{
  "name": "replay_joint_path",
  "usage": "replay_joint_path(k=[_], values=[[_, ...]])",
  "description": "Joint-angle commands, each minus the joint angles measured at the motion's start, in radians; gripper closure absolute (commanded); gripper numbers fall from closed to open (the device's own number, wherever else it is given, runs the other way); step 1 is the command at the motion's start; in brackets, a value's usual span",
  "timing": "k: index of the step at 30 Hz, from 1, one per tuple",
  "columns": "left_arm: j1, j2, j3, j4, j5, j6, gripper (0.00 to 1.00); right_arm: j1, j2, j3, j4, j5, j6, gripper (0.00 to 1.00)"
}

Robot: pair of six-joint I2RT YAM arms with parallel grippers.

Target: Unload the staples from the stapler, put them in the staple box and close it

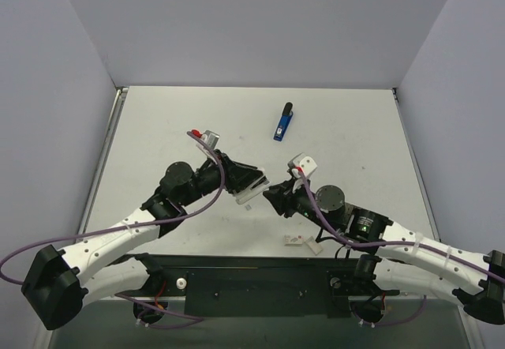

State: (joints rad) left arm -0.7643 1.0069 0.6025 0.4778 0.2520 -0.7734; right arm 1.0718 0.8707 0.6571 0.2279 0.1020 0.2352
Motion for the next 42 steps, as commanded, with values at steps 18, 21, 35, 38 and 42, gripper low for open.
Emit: replay_joint_path(k=[18, 21, 35, 38, 42], values=[[0.062, 0.410, 0.317, 0.027, -0.608, 0.472, 1.00, -0.007, -0.141, -0.128, -0.171, 0.229, 0.299, 0.55], [0.100, 0.519, 0.399, 0.012, -0.623, 0.540, 1.00, -0.006, -0.139, -0.163, -0.147, 0.206, 0.322, 0.55], [0.264, 1.028, 0.931, -0.203, -0.580, 0.646, 1.00, -0.001, -0.179, -0.211, -0.157, 0.188, 0.326, 0.52], [0.299, 1.119, 1.020, -0.257, -0.565, 0.638, 1.00, 0.000, -0.182, -0.211, -0.162, 0.183, 0.328, 0.51], [0.332, 1.199, 1.120, -0.307, -0.565, 0.654, 1.00, 0.000, -0.197, -0.221, -0.157, 0.183, 0.329, 0.51]])
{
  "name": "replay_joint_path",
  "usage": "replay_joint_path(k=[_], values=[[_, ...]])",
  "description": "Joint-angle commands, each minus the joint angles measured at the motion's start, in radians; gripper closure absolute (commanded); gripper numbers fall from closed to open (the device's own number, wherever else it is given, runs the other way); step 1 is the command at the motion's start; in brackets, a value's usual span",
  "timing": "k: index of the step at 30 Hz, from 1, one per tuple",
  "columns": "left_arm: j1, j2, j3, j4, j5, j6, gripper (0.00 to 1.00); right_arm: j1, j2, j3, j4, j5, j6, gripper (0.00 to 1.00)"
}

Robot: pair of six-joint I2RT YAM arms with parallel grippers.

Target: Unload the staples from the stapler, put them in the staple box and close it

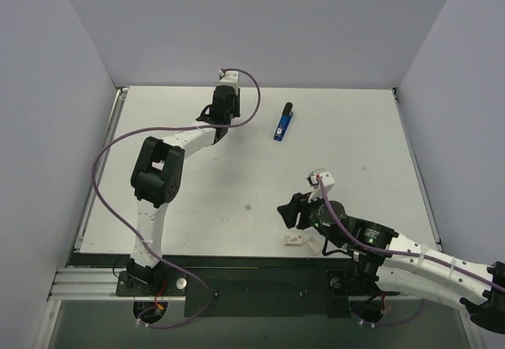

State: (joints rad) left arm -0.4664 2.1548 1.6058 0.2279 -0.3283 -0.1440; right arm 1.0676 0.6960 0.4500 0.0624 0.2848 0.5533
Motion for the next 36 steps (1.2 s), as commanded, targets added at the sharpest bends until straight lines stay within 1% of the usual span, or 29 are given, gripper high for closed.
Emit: replay_joint_path(k=[1, 5, 10, 14, 15, 16, 18, 21, 22, 24, 29, 30, 36], values=[[0.038, 0.071, 0.127, -0.065, 0.014, 0.029, 1.00, 0.003, -0.027, -0.019, 0.008, -0.001, 0.013, 0.51], [0.052, 0.118, 0.187, -0.113, 0.031, 0.057, 1.00, 0.006, -0.021, -0.019, 0.005, -0.001, 0.016, 0.50], [0.058, 0.181, 0.304, -0.263, 0.067, 0.076, 1.00, 0.006, -0.004, -0.014, 0.008, -0.001, 0.020, 0.50], [0.061, 0.206, 0.341, -0.314, 0.064, 0.080, 0.99, 0.009, 0.019, -0.002, 0.013, -0.010, 0.023, 0.50], [0.064, 0.212, 0.344, -0.323, 0.064, 0.080, 0.96, 0.012, 0.020, -0.002, 0.014, -0.012, 0.025, 0.50], [0.066, 0.218, 0.350, -0.334, 0.064, 0.081, 0.88, 0.012, 0.025, -0.001, 0.014, -0.012, 0.030, 0.50], [0.071, 0.224, 0.352, -0.347, 0.069, 0.083, 0.79, 0.017, 0.030, -0.004, 0.016, -0.016, 0.036, 0.50], [0.072, 0.231, 0.347, -0.364, 0.077, 0.089, 0.71, 0.020, 0.036, -0.004, 0.016, -0.012, 0.042, 0.49], [0.074, 0.231, 0.345, -0.366, 0.080, 0.090, 0.66, 0.022, 0.039, -0.005, 0.016, -0.009, 0.042, 0.49], [0.074, 0.226, 0.330, -0.366, 0.083, 0.092, 0.61, 0.022, 0.045, -0.007, 0.016, -0.006, 0.043, 0.48], [0.074, 0.185, 0.266, -0.338, 0.101, 0.100, 0.53, 0.025, 0.065, 0.001, 0.011, -0.001, 0.050, 0.46], [0.074, 0.172, 0.258, -0.335, 0.103, 0.100, 0.49, 0.026, 0.068, 0.004, 0.005, -0.001, 0.050, 0.45], [0.074, 0.093, 0.175, -0.317, 0.100, 0.118, 0.43, 0.029, 0.086, 0.029, -0.016, -0.001, 0.048, 0.43]])
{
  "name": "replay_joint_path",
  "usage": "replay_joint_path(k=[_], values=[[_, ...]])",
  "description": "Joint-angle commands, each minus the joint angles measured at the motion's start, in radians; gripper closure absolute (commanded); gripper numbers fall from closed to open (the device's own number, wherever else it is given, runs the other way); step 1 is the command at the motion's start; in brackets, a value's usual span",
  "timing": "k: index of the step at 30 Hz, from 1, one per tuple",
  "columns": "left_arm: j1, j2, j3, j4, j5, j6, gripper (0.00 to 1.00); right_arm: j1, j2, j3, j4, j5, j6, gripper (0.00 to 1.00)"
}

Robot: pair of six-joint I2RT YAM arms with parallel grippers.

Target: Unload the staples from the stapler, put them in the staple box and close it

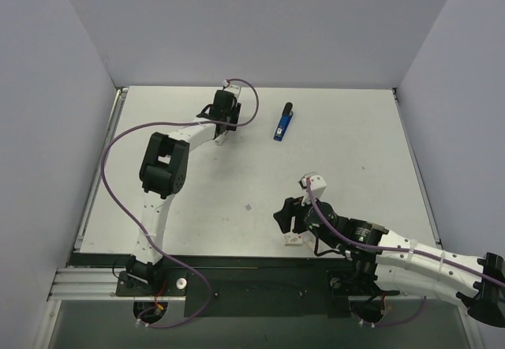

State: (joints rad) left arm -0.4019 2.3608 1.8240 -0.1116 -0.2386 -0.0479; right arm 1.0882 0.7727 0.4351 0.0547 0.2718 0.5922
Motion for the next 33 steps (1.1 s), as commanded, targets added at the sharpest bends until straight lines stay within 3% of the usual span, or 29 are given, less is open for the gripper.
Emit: replay_joint_path(k=[1, 9, 18, 21, 27, 33], values=[[0.009, -0.123, -0.051, 0.029, 0.010, 0.028, 0.40, 0.009, 0.014, 0.051, -0.013, 0.010, 0.011, 0.43], [0.008, -0.342, -0.167, 0.055, 0.004, -0.007, 0.32, 0.016, 0.045, 0.116, -0.093, 0.017, -0.025, 0.41], [-0.002, -0.655, -0.365, 0.003, -0.041, -0.221, 0.29, 0.013, 0.192, 0.226, -0.162, 0.006, -0.106, 0.34], [-0.017, -0.796, -0.494, 0.029, 0.033, -0.270, 0.29, 0.003, 0.273, 0.278, -0.176, -0.019, -0.126, 0.34], [-0.090, -1.087, -0.805, 0.044, 0.051, -0.368, 0.29, -0.024, 0.401, 0.367, -0.210, -0.035, -0.164, 0.33], [-0.202, -1.347, -1.116, 0.136, 0.072, -0.469, 0.29, -0.164, 0.456, 0.401, -0.179, -0.078, -0.146, 0.33]])
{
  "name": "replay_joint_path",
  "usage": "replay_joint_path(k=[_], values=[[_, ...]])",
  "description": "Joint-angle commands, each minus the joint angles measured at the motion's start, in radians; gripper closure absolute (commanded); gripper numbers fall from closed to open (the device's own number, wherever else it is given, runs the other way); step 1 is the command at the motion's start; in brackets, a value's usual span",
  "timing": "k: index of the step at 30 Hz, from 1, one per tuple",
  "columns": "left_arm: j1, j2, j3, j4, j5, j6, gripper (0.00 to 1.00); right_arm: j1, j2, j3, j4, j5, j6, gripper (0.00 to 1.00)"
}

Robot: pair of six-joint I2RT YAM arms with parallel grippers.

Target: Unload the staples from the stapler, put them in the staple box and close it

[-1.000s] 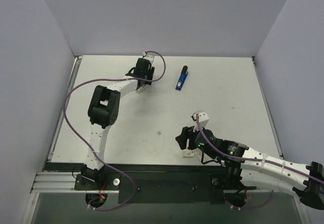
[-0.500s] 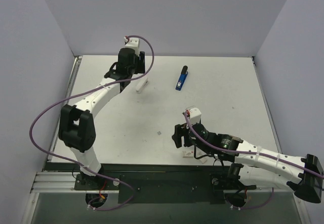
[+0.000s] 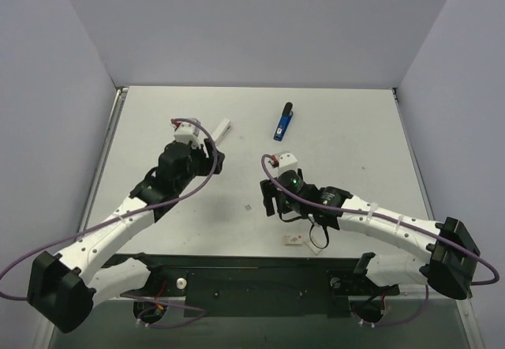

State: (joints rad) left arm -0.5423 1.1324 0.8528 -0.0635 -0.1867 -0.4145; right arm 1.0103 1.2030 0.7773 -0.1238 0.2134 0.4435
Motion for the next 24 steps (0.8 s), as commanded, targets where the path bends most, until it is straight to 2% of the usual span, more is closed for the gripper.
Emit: replay_joint_path(k=[1, 4, 9, 14, 24], values=[[-0.094, -0.153, -0.170, 0.088, 0.010, -0.109, 0.29, -0.125, 0.044, 0.072, 0.004, -0.019, 0.006, 0.33], [-0.157, -0.203, -0.266, 0.106, -0.011, -0.151, 0.29, -0.186, 0.116, 0.157, 0.001, 0.021, 0.040, 0.33], [-0.189, -0.224, -0.372, 0.165, -0.030, -0.178, 0.29, -0.317, 0.240, 0.275, 0.019, 0.072, 0.129, 0.32], [-0.193, -0.200, -0.406, 0.217, 0.003, -0.184, 0.29, -0.432, 0.415, 0.445, 0.027, 0.050, 0.192, 0.32], [-0.205, -0.212, -0.459, 0.295, 0.049, -0.187, 0.28, -0.573, 0.736, 0.781, 0.023, -0.043, 0.221, 0.32]])
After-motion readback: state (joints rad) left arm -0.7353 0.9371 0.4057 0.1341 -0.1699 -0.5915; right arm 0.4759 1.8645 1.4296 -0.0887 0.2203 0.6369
